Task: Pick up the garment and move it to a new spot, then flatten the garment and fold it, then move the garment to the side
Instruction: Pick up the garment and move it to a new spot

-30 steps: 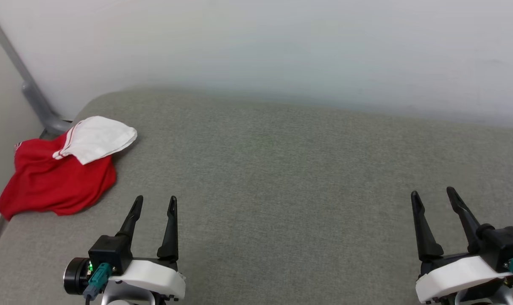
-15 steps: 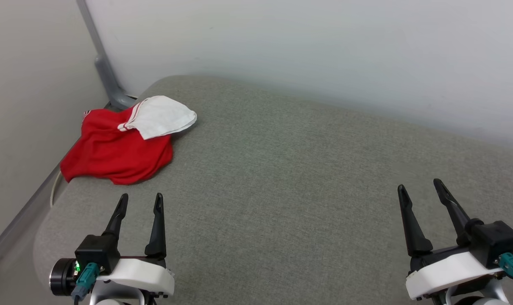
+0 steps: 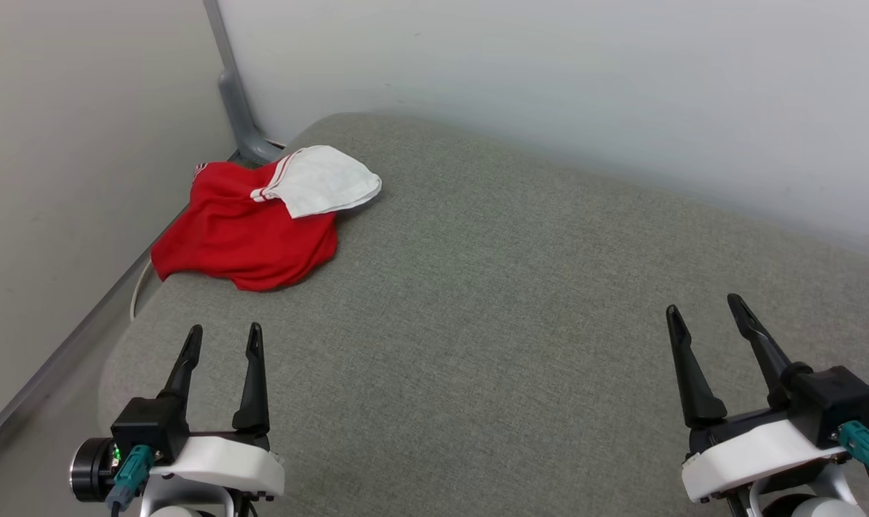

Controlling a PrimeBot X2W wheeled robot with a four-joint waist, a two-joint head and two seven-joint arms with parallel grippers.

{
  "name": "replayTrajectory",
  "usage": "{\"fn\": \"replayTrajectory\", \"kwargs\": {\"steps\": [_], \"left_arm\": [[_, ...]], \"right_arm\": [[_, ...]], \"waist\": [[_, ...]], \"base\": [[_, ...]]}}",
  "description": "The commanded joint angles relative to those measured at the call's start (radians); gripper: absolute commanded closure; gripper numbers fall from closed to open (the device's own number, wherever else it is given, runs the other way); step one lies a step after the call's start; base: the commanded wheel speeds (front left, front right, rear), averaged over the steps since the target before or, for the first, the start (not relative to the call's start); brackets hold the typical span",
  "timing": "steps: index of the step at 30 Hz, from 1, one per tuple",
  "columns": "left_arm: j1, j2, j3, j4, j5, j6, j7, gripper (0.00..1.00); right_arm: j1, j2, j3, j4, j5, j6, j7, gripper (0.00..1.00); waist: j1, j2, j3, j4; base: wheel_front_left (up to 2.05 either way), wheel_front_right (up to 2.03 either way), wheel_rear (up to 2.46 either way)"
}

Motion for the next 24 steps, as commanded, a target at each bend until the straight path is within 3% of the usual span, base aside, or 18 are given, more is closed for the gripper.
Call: {"fn": "replayTrajectory", "kwargs": {"steps": [1, 8, 14, 24], "left_arm": [[-0.017, 0.000, 0.003, -0.002, -0.004, 0.000, -0.003, 0.00], [-0.030, 0.000, 0.018, -0.012, -0.014, -0.003, -0.003, 0.00], [-0.112, 0.001, 0.064, 0.010, -0.038, 0.003, -0.002, 0.00], [-0.369, 0.084, 0.130, 0.267, -0.154, -0.022, 0.037, 0.00]], "right_arm": [[-0.011, 0.002, 0.001, 0.000, -0.005, -0.001, -0.003, 0.00], [-0.029, 0.002, 0.005, -0.007, -0.013, -0.001, 0.004, 0.00], [-0.067, 0.002, 0.013, -0.038, -0.039, -0.001, 0.032, 0.00], [-0.159, 0.002, 0.025, -0.101, -0.085, -0.001, 0.078, 0.00]], "waist": [[0.0000, 0.0000, 0.002, 0.002], [0.0000, 0.0000, 0.026, -0.002], [0.0000, 0.0000, 0.113, -0.033], [0.0000, 0.0000, 0.315, -0.115]], "base": [[0.00, 0.00, 0.00], [0.00, 0.00, 0.00], [0.00, 0.00, 0.00], [0.00, 0.00, 0.00]]}}
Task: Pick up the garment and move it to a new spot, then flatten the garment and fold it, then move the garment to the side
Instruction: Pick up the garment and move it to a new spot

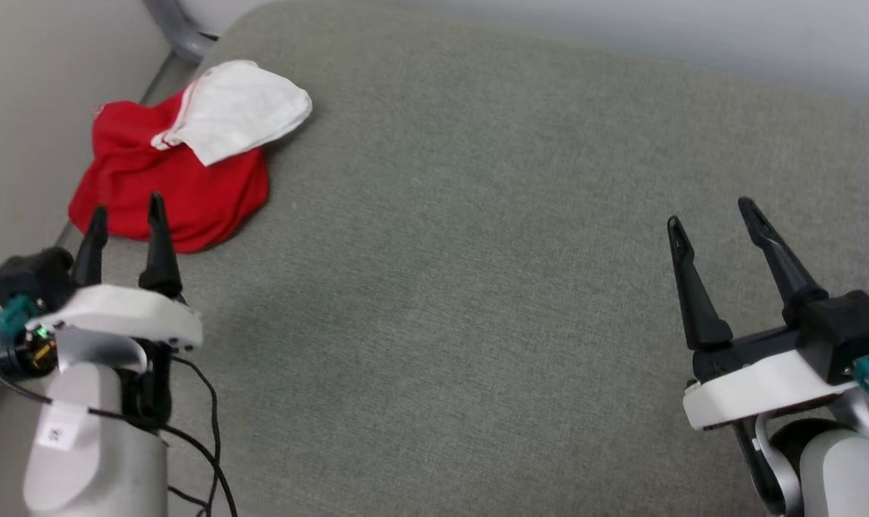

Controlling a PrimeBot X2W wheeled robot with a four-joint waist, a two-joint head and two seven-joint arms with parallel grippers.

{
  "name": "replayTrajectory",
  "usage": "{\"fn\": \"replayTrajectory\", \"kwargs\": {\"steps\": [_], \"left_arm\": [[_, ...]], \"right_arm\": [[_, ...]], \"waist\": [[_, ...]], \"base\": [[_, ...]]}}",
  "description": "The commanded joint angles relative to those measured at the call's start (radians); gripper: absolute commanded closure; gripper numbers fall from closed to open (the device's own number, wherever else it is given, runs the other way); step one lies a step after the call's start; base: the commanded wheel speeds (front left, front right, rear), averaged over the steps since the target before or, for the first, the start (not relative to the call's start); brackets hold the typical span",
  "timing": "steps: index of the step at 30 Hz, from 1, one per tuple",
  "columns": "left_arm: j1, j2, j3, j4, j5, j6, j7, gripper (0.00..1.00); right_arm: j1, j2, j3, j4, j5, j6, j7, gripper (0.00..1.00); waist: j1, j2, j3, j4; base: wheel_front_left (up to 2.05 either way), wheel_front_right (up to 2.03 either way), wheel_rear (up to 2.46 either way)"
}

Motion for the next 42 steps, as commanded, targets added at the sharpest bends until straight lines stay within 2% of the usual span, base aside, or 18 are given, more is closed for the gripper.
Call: {"fn": "replayTrajectory", "kwargs": {"steps": [1, 9, 18, 25, 28, 29, 30, 31, 34, 40, 42], "left_arm": [[-0.021, 0.006, 0.002, 0.012, -0.008, -0.003, 0.008, 0.00], [-0.268, 0.158, -0.017, 0.230, -0.131, -0.014, 0.199, 0.00], [-0.434, 0.339, -0.119, 0.374, -0.303, -0.015, 0.430, 0.00], [-0.443, 0.387, -0.167, 0.493, -0.426, -0.014, 0.634, 0.00], [-0.426, 0.380, -0.177, 0.570, -0.457, -0.013, 0.747, 0.00], [-0.425, 0.381, -0.177, 0.588, -0.464, -0.013, 0.768, 0.24], [-0.429, 0.383, -0.180, 0.597, -0.464, -0.012, 0.776, 0.78], [-0.435, 0.388, -0.183, 0.602, -0.462, -0.012, 0.778, 1.00], [-0.449, 0.406, -0.199, 0.605, -0.433, -0.010, 0.728, 1.00], [-0.502, 0.447, -0.215, 0.602, -0.376, -0.007, 0.509, 1.00], [-0.510, 0.446, -0.222, 0.606, -0.362, -0.008, 0.429, 1.00]], "right_arm": [[-0.018, 0.001, -0.002, -0.006, -0.006, -0.001, 0.002, 0.00], [-0.103, 0.000, 0.015, -0.034, -0.042, -0.001, 0.002, 0.00], [-0.169, -0.011, 0.040, -0.046, -0.059, -0.001, 0.005, 0.00], [-0.185, -0.021, 0.046, -0.058, -0.062, -0.001, 0.012, 0.00], [-0.184, -0.024, 0.045, -0.068, -0.064, -0.001, 0.015, 0.00], [-0.184, -0.024, 0.045, -0.072, -0.066, -0.001, 0.016, 0.00], [-0.184, -0.024, 0.045, -0.075, -0.066, -0.001, 0.018, 0.00], [-0.185, -0.025, 0.044, -0.079, -0.066, -0.001, 0.018, 0.00], [-0.181, -0.024, 0.040, -0.079, -0.063, -0.001, 0.016, 0.00], [-0.151, -0.015, 0.022, -0.058, -0.050, -0.001, -0.004, 0.00], [-0.138, -0.010, 0.019, -0.045, -0.041, -0.001, -0.013, 0.00]], "waist": [[-0.0001, 0.0000, 0.081, -0.047], [-0.0001, 0.0000, 0.234, -0.097], [-0.0001, 0.0000, 0.343, -0.135], [-0.0001, 0.0000, 0.376, -0.151], [-0.0001, 0.0000, 0.377, -0.155], [-0.0001, 0.0000, 0.377, -0.156], [-0.0001, 0.0000, 0.376, -0.157], [-0.0001, 0.0000, 0.375, -0.158], [-0.0001, 0.0000, 0.363, -0.157], [-0.0001, 0.0000, 0.294, -0.147], [-0.0001, 0.0000, 0.259, -0.141]], "base": [[0.00, 0.00, 0.00], [0.00, 0.00, 0.00], [0.00, 0.00, 0.00], [0.00, 0.00, 0.00], [0.00, 0.00, 0.00], [0.00, 0.00, 0.00], [0.00, 0.00, 0.00], [0.00, 0.00, 0.00], [0.00, 0.00, 0.00], [0.00, 0.00, 0.00], [0.00, 0.00, 0.00]]}}
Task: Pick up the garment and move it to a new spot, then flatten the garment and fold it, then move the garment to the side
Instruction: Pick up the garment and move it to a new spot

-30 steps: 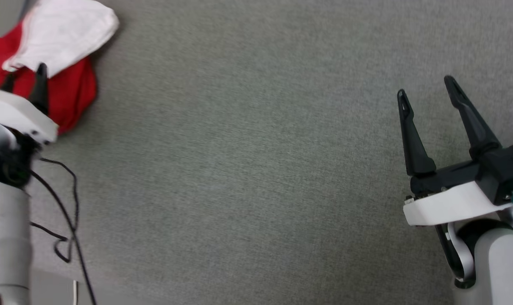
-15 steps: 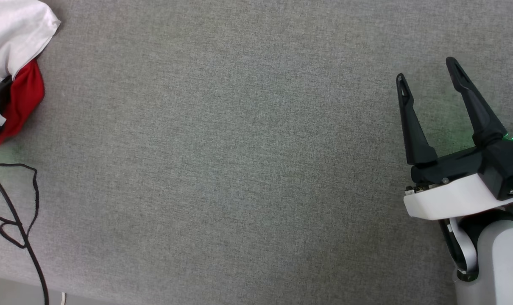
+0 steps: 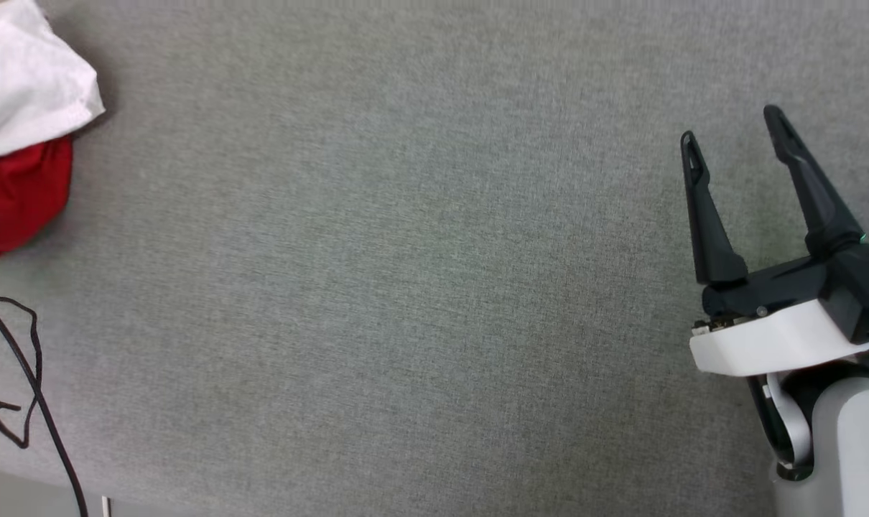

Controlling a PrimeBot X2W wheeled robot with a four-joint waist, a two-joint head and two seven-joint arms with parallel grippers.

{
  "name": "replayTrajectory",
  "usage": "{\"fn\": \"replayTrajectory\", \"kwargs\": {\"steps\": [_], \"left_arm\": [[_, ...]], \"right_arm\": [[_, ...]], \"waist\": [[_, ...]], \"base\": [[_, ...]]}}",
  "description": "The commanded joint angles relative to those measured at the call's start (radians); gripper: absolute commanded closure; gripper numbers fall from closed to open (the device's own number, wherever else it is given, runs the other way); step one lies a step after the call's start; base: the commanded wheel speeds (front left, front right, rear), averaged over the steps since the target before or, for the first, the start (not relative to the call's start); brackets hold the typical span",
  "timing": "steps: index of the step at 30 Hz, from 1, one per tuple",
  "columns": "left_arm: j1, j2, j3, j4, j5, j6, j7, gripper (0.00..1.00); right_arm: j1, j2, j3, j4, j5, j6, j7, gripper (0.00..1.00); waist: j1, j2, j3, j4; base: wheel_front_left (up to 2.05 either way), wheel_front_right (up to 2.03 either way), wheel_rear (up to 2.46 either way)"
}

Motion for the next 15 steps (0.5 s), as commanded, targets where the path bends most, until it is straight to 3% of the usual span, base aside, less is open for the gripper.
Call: {"fn": "replayTrajectory", "kwargs": {"steps": [1, 10, 15], "left_arm": [[-0.008, -0.002, -0.003, 0.008, 0.006, 0.003, -0.033, 1.00], [0.032, -0.024, -0.012, 0.048, 0.044, 0.007, -0.367, 1.00], [0.061, -0.053, -0.009, 0.032, 0.050, 0.012, -0.451, 1.00]], "right_arm": [[0.015, 0.004, -0.003, 0.009, 0.002, -0.001, -0.010, 0.00], [0.088, 0.014, -0.049, 0.082, 0.067, -0.001, -0.058, 0.00], [0.141, 0.014, -0.081, 0.113, 0.129, -0.001, -0.069, 0.00]], "waist": [[0.0000, 0.0000, -0.048, 0.009], [0.0000, 0.0000, -0.231, 0.011], [0.0000, 0.0000, -0.306, -0.003]], "base": [[0.00, 0.00, 0.00], [0.00, 0.00, 0.00], [0.00, 0.00, 0.00]]}}
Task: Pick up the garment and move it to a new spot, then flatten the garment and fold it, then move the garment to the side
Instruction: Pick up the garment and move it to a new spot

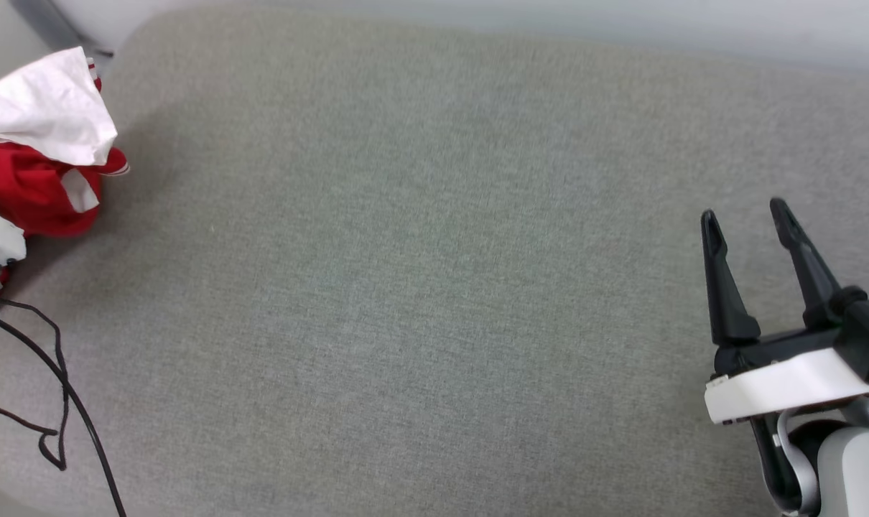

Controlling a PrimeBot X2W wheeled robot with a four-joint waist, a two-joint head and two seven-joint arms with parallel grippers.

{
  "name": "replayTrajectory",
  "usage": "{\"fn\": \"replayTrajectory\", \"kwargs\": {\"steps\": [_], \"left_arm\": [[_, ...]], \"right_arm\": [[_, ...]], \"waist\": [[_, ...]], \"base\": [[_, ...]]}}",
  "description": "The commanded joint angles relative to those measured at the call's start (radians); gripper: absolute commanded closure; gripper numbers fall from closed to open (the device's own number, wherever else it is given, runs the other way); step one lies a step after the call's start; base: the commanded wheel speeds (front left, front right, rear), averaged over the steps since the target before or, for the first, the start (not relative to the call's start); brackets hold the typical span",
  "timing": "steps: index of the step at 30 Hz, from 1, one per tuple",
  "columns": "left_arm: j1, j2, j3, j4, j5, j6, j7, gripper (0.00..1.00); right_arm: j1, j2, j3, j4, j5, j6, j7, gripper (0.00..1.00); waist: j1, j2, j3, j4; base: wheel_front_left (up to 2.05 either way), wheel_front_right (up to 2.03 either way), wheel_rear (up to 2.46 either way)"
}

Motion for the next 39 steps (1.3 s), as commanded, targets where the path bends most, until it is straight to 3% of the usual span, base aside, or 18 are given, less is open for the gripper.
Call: {"fn": "replayTrajectory", "kwargs": {"steps": [1, 5, 14, 27, 33, 39], "left_arm": [[0.018, -0.004, 0.008, -0.015, -0.002, 0.002, -0.012, 1.00], [0.059, -0.020, 0.001, -0.080, 0.028, 0.019, -0.023, 1.00], [0.189, -0.113, -0.042, -0.345, 0.084, 0.065, -0.018, 1.00], [0.395, -0.186, -0.178, -0.804, 0.120, 0.118, 0.163, 1.00], [0.460, -0.224, -0.291, -0.983, 0.142, 0.107, 0.257, 1.00], [0.511, -0.271, -0.437, -1.050, 0.152, 0.059, 0.329, 1.00]], "right_arm": [[0.017, 0.003, -0.003, 0.008, 0.012, -0.001, -0.003, 0.00], [0.049, 0.004, -0.007, 0.025, 0.033, -0.001, -0.013, 0.00], [0.091, 0.003, -0.014, 0.045, 0.068, -0.001, -0.022, 0.00], [0.125, 0.003, -0.021, 0.051, 0.096, -0.001, -0.039, 0.00], [0.129, 0.003, -0.028, 0.044, 0.104, -0.001, -0.042, 0.00], [0.121, 0.003, -0.025, 0.042, 0.115, -0.001, -0.052, 0.00]], "waist": [[0.0001, 0.0000, -0.052, -0.016], [0.0001, 0.0000, -0.092, -0.050], [0.0001, 0.0000, -0.147, -0.148], [0.0001, 0.0000, -0.159, -0.356], [0.0001, 0.0000, -0.139, -0.431], [0.0001, 0.0000, -0.102, -0.467]], "base": [[0.00, 0.00, 0.00], [0.00, 0.00, 0.00], [0.00, 0.00, 0.00], [0.00, 0.00, 0.00], [0.00, 0.00, 0.00], [0.00, 0.00, 0.00]]}}
